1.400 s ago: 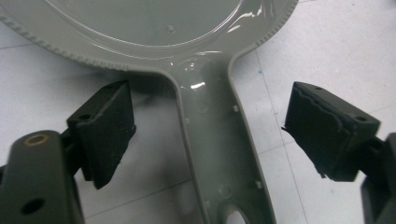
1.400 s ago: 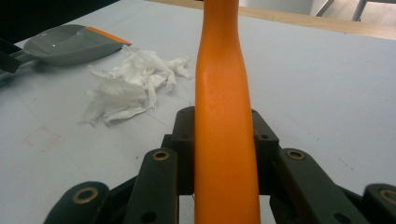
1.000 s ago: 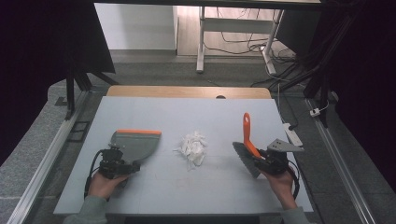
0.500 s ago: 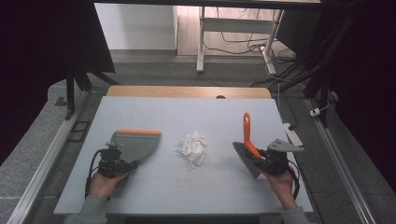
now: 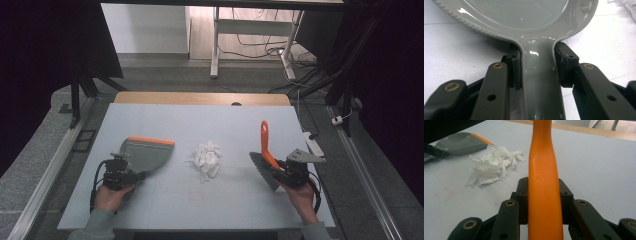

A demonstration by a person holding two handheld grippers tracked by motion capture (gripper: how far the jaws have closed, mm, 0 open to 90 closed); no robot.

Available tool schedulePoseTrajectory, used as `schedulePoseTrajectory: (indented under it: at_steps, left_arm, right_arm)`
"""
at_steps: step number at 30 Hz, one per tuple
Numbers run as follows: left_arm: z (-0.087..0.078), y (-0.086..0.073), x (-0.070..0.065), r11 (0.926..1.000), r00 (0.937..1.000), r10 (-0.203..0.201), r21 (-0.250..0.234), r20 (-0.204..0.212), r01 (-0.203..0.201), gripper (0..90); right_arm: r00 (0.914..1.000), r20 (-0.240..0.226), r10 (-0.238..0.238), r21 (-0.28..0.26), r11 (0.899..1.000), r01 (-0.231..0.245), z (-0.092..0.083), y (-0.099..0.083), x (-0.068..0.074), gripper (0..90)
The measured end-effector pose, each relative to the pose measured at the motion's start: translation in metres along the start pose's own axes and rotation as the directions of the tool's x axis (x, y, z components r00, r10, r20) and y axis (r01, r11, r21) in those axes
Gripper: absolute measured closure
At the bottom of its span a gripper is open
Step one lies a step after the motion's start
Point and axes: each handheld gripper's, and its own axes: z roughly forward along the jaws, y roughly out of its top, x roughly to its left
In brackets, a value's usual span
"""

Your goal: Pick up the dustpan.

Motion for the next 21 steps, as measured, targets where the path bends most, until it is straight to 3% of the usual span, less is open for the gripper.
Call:
schedulePoseTrajectory:
  at_steps: [10, 21]
  left_arm:
    - [-0.0045, -0.0002, 0.0029, 0.9995, 0.9999, 0.008, -0.03, 0.012, -0.008, 61.6]
    - [-0.0079, -0.0008, 0.0032, 0.9975, 0.9989, 0.044, -0.057, 0.017, -0.043, 61.7]
  right_arm:
    - [1.0, 0.001, 0.0, -0.001, 1.0, 0.0, -0.0002, -0.0001, -0.0002, 69.5]
    - [1.0, 0.002, -0.001, -0.001, 1.0, 0.001, -0.0003, 0.0, -0.0004, 69.5]
